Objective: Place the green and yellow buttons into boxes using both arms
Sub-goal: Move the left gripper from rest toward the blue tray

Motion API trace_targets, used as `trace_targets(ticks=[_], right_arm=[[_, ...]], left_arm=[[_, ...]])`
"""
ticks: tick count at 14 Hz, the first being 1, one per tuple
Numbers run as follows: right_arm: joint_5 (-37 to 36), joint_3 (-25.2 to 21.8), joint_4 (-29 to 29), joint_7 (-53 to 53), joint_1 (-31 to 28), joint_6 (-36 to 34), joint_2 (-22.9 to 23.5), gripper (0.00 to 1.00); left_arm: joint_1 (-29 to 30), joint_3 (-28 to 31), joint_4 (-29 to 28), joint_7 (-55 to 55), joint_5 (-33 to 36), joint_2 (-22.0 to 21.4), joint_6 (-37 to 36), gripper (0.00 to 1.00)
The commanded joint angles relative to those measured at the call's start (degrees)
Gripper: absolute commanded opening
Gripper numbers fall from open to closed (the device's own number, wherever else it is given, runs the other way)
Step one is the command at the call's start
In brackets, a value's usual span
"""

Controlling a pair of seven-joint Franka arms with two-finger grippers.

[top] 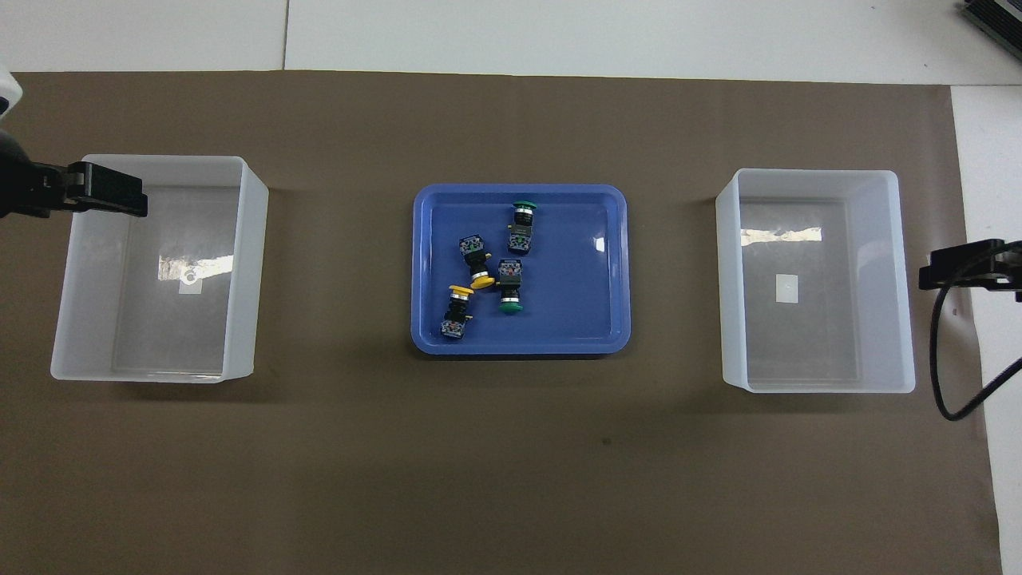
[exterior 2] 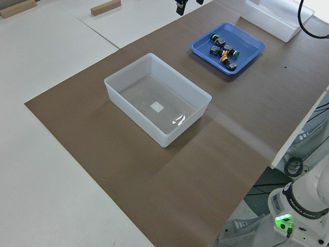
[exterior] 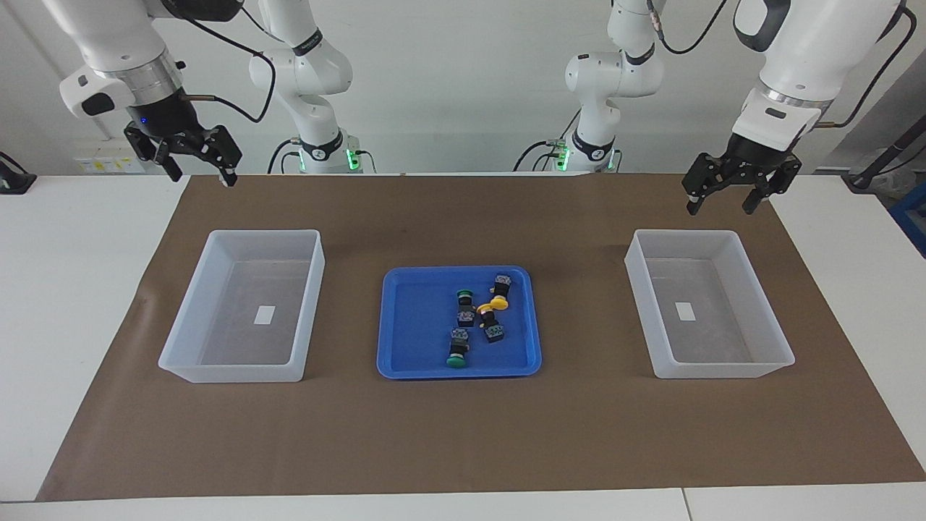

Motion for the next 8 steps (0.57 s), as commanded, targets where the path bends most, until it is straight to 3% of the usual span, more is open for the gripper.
trace_targets(ticks=[1,6,8], right_arm=[[-1.2,0.2,-1.4,1.1,-0.1,-0.2,-1.1,1.00],[-1.0,0.2,-1.4,0.9,-0.3,-0.2,-1.2,1.00],[-0.3,0.2,-1.3,0.6,-0.1,-0.3,-1.2,1.00]], left_arm=[[0.6,-0.3,-2.2,0.0,-0.5,-1.4,1.0,1.00],[0.2,-0.3,-3.2,-0.3,-0.4,-1.8,2.5,1.00],[-0.3,-0.4,-7.1,-0.7,-0.5,-2.8,6.5,1.00]])
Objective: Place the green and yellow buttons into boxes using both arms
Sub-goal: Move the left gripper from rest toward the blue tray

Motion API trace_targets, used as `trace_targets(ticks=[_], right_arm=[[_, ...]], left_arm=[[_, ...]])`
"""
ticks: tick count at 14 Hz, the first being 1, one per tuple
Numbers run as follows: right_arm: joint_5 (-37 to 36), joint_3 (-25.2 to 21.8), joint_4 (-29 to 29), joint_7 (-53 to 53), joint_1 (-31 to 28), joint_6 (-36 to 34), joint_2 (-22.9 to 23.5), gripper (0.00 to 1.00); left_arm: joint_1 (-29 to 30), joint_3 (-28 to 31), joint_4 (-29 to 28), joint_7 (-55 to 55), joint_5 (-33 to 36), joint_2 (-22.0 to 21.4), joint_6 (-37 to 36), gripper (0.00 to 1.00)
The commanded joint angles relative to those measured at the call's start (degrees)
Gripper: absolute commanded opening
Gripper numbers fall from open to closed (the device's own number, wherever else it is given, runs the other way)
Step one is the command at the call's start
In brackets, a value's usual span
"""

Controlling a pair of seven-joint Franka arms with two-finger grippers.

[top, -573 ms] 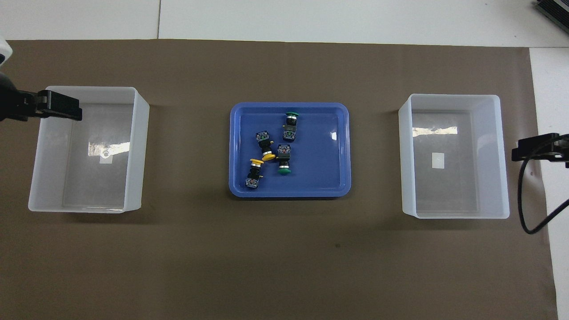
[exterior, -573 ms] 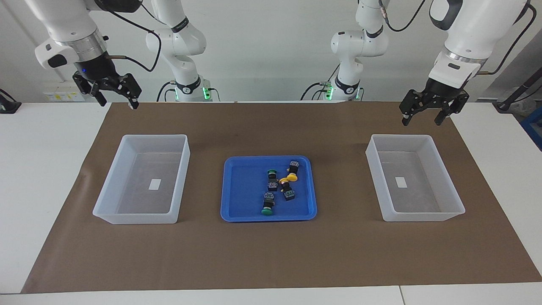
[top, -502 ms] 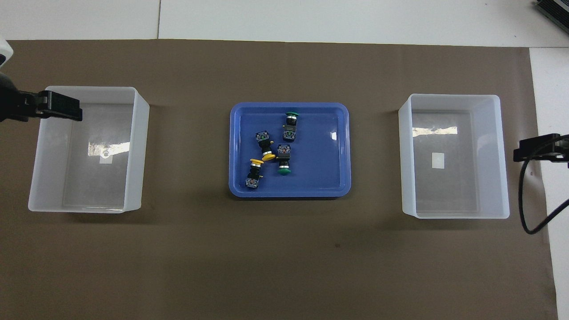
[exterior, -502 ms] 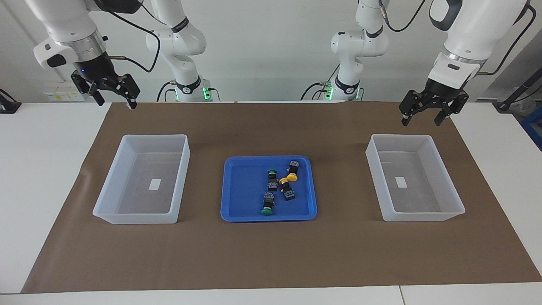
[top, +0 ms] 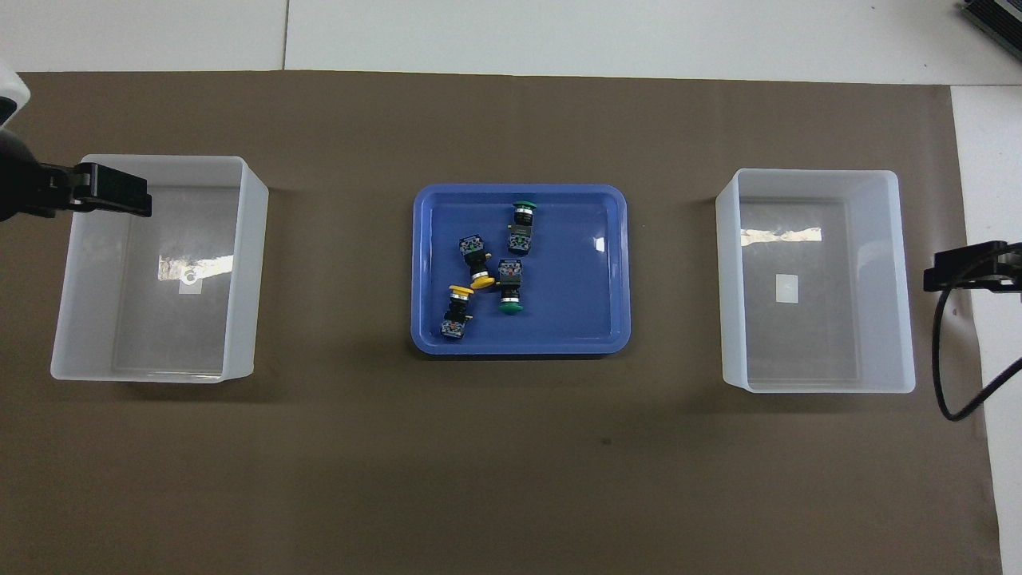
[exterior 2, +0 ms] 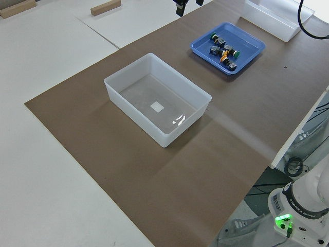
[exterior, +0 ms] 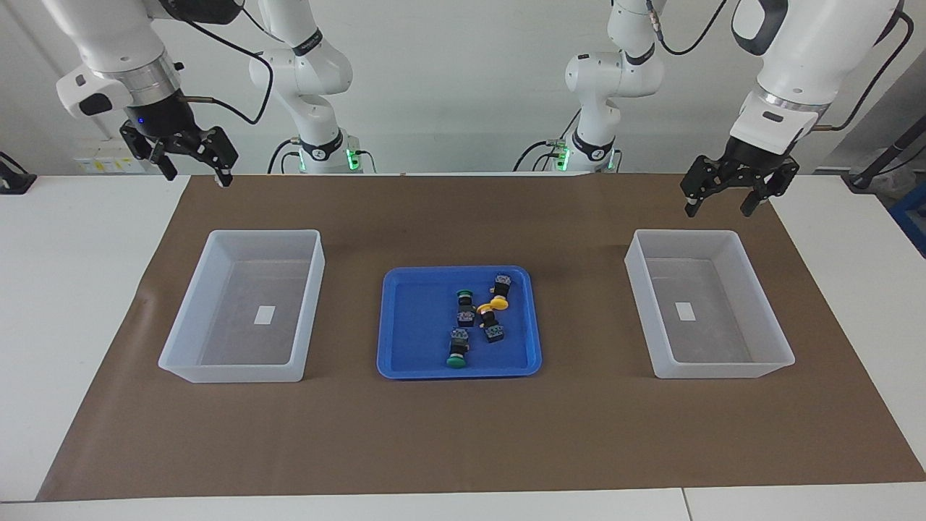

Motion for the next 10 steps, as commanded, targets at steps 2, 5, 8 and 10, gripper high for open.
trace_targets(ticks=[2,5,8,10], right_arm=[[0.4,0.3,-1.3,0.5,-0.1,0.3,-1.2,1.00],[0.4,0.3,-2.1,0.7,0.1,1.4,-1.2,1.00],[0.5,0.3,-2.9,0.6,0.2,2.7,-1.3,1.00],[0.5,0.3,-3.2,0.3,0.1,2.7,-1.3,1.00]], left_arm=[[-2.0,-0.7,-10.2,-1.6,-0.6,-3.0,8.9,1.00],[-7.2,-0.7,-15.2,-12.3,-0.9,-1.4,16.4,1.00],[-13.4,-0.7,-15.6,-22.0,-0.9,2.9,22.1,1.00],[-16.5,-0.7,-15.8,-26.0,-1.0,4.9,25.6,1.00]])
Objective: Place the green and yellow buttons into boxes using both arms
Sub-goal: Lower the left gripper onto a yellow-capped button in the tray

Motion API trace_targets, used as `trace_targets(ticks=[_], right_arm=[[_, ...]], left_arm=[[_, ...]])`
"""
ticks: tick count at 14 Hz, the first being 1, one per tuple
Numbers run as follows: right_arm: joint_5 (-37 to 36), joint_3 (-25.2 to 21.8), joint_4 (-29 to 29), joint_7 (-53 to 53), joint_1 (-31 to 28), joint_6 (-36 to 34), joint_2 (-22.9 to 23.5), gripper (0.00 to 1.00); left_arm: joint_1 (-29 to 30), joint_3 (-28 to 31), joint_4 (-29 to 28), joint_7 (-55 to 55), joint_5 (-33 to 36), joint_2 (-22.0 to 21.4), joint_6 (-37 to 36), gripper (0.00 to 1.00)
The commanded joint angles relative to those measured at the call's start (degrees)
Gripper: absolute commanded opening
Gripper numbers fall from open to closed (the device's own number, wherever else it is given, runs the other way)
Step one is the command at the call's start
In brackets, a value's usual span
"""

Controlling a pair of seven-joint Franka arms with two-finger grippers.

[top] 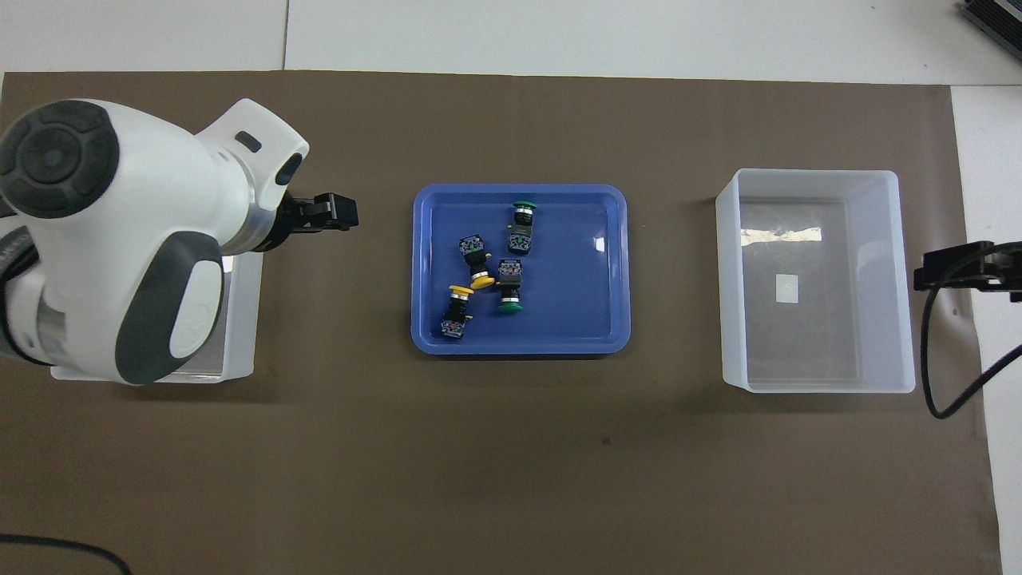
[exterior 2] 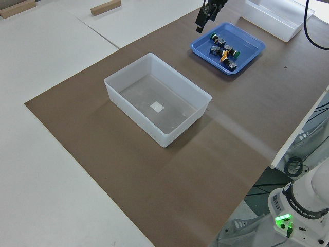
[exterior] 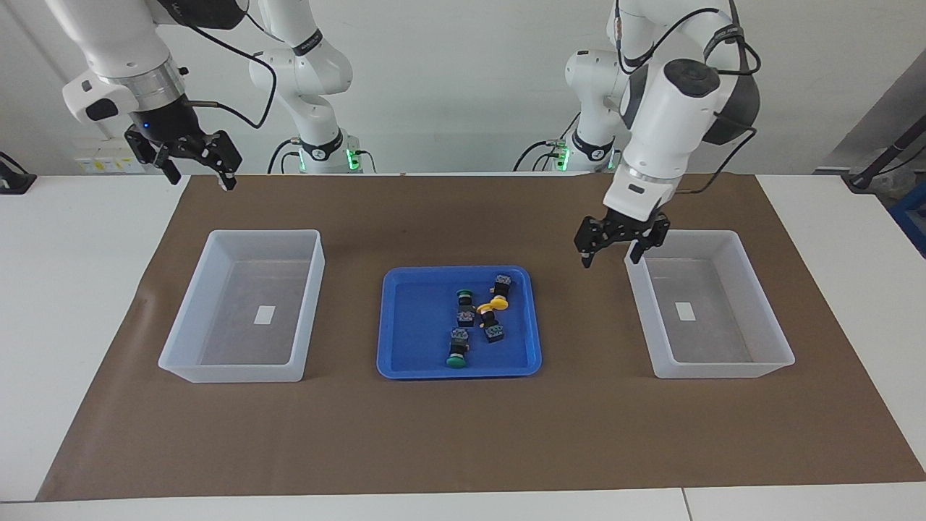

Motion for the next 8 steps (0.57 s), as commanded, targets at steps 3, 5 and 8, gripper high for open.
trace_targets(ticks=[3,5,8], right_arm=[[0.4,0.2,-2.3,0.3,-0.3,1.5,-1.3,1.00],[0.4,0.2,-2.4,0.3,-0.3,1.5,-1.3,1.00],[0.4,0.2,-2.4,0.2,-0.3,1.5,-1.4,1.00]], left_arm=[[-5.5,0.9,-5.1,-7.8,-0.5,1.4,11.1,1.00],[-6.1,0.9,-5.7,-8.1,-0.5,2.2,12.0,1.00],[-9.3,0.9,-7.0,-13.3,-0.5,6.0,15.9,1.00]])
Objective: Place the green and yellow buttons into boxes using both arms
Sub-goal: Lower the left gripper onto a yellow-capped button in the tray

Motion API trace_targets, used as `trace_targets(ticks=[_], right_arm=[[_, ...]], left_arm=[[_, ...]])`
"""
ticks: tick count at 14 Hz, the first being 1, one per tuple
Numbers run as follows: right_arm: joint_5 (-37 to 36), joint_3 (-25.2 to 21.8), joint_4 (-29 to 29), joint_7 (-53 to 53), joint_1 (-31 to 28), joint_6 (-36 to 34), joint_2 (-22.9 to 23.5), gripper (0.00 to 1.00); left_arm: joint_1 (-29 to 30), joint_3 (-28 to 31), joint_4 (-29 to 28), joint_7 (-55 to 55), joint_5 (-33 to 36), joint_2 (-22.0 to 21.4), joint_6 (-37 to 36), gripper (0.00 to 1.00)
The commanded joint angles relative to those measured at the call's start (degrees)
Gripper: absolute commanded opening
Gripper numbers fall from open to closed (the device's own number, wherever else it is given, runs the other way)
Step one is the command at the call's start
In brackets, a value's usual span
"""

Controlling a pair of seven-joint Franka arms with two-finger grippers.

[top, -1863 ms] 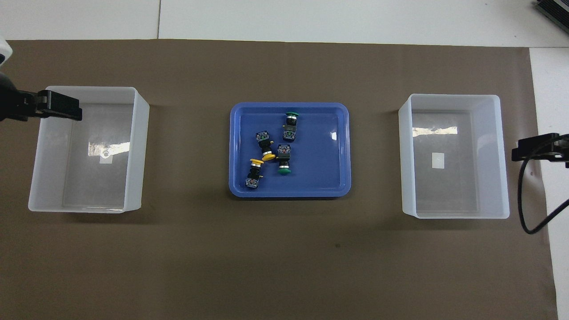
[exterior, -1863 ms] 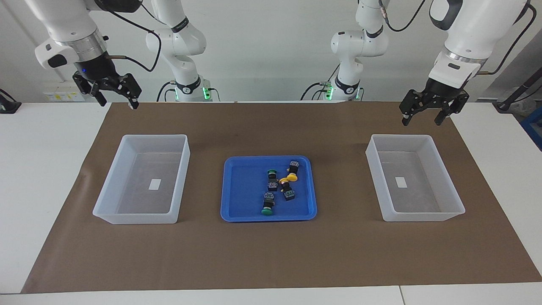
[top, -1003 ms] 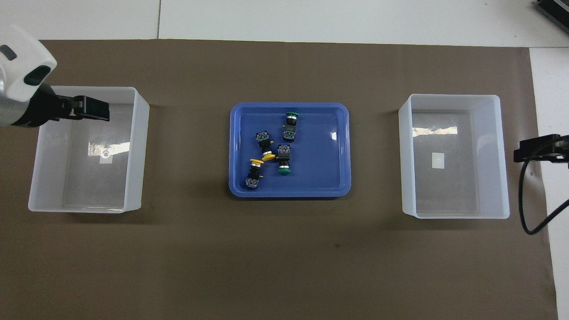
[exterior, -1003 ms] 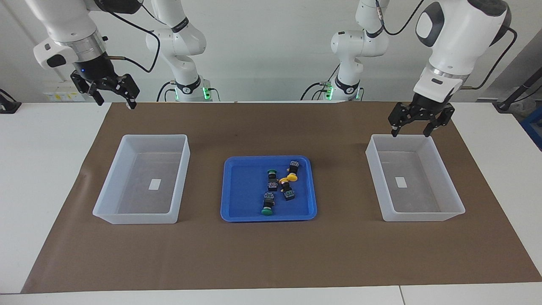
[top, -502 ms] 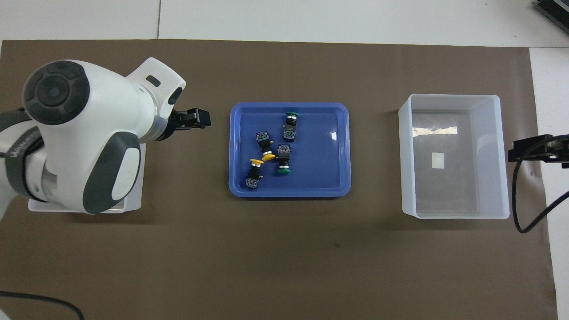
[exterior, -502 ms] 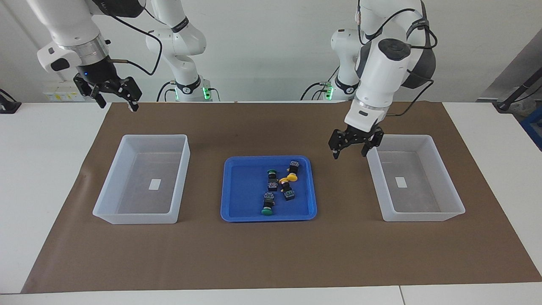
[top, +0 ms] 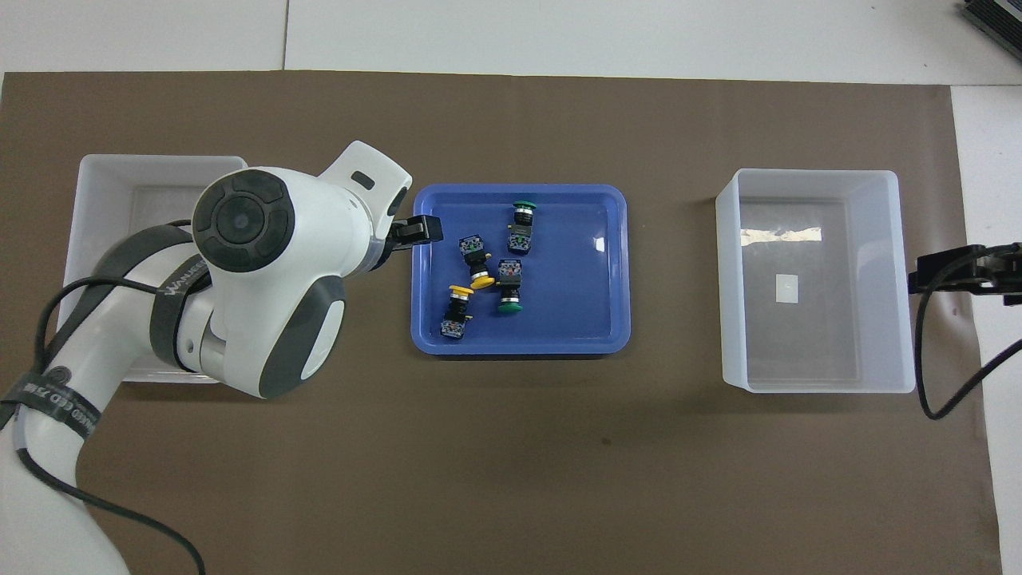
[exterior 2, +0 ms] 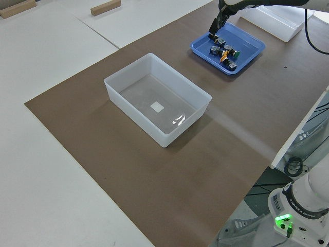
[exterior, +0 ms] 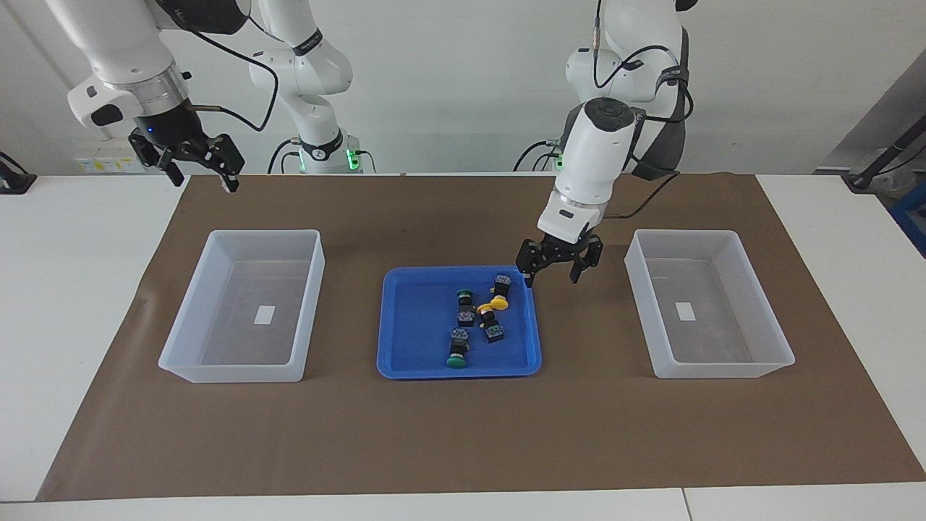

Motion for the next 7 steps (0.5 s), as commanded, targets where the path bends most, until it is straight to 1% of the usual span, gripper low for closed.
trace_targets(ticks=[1,4,7], right_arm=[[0.5,0.2,-1.7,0.2,-0.3,1.4,-1.4,1.00],[0.4,0.2,-1.7,0.2,-0.3,1.4,-1.4,1.00],[0.5,0.2,-1.9,0.2,-0.3,1.4,-1.5,1.00]], left_arm=[[-3.1,0.9,-3.0,-5.1,-0.4,2.3,6.3,1.00],[-4.1,0.9,-3.8,-5.3,-0.4,2.2,5.9,1.00],[-5.7,0.9,-7.9,-7.3,-0.4,1.2,6.1,0.98]])
